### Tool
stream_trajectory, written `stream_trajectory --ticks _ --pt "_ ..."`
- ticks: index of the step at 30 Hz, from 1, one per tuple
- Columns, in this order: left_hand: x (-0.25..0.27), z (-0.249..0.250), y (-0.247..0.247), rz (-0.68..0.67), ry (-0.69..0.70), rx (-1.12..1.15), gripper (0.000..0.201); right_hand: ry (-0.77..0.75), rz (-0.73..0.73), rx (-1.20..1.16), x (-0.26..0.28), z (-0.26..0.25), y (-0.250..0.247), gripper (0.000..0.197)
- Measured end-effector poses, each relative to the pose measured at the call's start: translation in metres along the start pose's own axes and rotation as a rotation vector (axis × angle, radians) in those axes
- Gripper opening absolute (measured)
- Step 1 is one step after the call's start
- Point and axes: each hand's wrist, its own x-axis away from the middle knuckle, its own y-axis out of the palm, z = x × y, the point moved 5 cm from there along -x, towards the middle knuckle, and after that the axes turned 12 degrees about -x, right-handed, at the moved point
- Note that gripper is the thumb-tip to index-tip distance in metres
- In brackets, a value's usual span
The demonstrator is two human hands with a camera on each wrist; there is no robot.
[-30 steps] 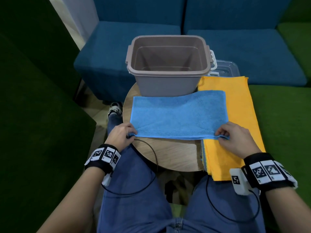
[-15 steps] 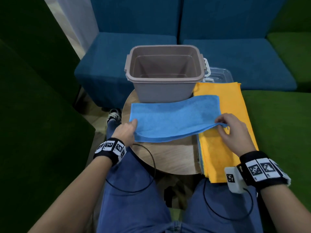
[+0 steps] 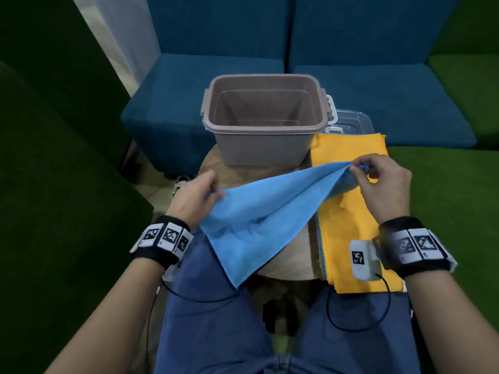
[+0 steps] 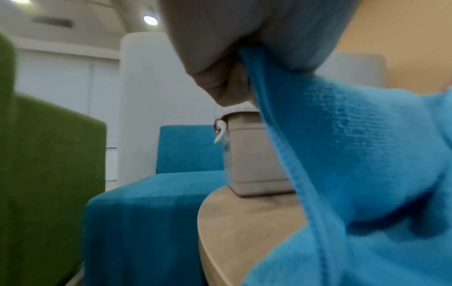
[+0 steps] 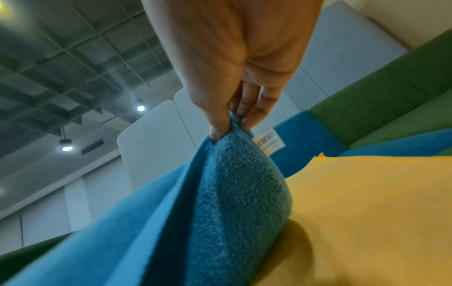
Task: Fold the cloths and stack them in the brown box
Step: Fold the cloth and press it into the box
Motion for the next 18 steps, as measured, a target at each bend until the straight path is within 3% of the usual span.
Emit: stream_trajectory --ticks 2,4,7,10,14,16,18 --pt "0.008 0.008 0.023 -0.106 0.126 0.066 0.015 0.014 -0.004 0.03 -0.001 0.0 0.003 0.002" --pt "0.02 0.021 0.045 -0.206 0.182 0.104 0.026 0.031 -0.004 0.049 0.0 0.001 0.004 0.003" --pt "0.031 0.047 0.069 -0.315 0.117 0.145 0.03 0.051 -0.014 0.038 0.002 -0.001 0.006 0.005" --pt "0.029 0.08 0.073 -0.315 0.011 0.144 0.014 0.043 -0.033 0.008 0.001 -0.011 0.012 0.006" --pt "0.025 0.124 0.09 -0.438 -0.021 -0.224 0.061 0.01 -0.025 -0.022 -0.001 -0.025 0.017 0.006" --pt "0.027 0.134 0.102 -0.452 -0.021 -0.316 0.058 0.001 -0.027 -0.021 -0.002 -0.027 0.017 0.006" --pt "0.027 0.135 0.108 -0.427 -0.013 -0.349 0.041 0.004 -0.021 -0.011 -0.003 -0.023 0.016 0.005"
